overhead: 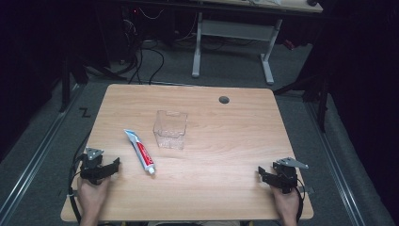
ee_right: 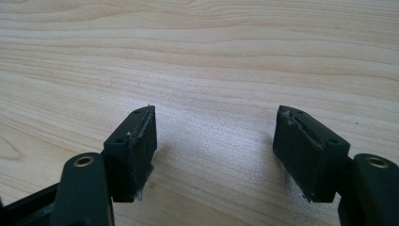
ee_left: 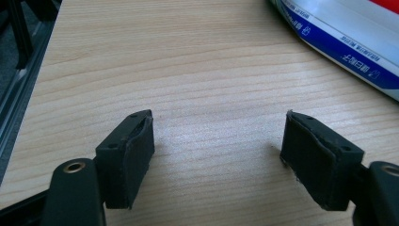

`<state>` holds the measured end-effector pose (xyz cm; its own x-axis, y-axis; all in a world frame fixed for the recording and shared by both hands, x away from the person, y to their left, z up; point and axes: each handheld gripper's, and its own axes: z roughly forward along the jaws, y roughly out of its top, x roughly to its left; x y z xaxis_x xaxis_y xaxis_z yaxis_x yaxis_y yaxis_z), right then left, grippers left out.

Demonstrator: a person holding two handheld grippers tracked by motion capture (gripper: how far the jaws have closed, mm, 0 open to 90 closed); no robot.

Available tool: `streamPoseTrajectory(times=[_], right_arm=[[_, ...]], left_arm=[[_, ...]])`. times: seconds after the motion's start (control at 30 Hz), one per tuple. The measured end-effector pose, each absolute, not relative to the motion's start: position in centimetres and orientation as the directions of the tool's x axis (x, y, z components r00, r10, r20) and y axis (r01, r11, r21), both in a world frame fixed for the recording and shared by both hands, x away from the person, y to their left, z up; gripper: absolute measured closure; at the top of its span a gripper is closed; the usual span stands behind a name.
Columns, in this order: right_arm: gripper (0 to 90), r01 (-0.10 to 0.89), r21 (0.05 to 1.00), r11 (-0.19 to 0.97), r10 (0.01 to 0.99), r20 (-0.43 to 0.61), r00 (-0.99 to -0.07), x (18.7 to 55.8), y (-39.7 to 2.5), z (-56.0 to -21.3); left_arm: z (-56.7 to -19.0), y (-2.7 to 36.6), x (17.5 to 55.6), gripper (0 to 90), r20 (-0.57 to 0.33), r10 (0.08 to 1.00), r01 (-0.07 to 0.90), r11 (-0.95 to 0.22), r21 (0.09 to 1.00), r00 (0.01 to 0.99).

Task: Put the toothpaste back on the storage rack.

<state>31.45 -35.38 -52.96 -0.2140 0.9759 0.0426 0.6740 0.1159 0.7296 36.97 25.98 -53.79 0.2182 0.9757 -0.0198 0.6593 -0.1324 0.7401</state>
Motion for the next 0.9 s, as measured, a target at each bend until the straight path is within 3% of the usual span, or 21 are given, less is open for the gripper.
streamPoseTrajectory(times=[0.6, 0.9], right_arm=[[30.1, 0.671, 0.734, 0.108, 0.975, 0.054, -0.216, 31.4, -35.6, -53.0], [30.1, 0.673, 0.729, 0.129, 0.976, 0.027, -0.216, 31.4, -35.3, -53.0]], left_arm=[[-53.8, 26.0, 37.2, 25.7, -0.045, 0.978, 0.66, -0.105, 0.744, 0.206], [-53.7, 27.7, 37.0, 27.0, -0.197, 0.954, 0.659, -0.002, 0.752, 0.227]])
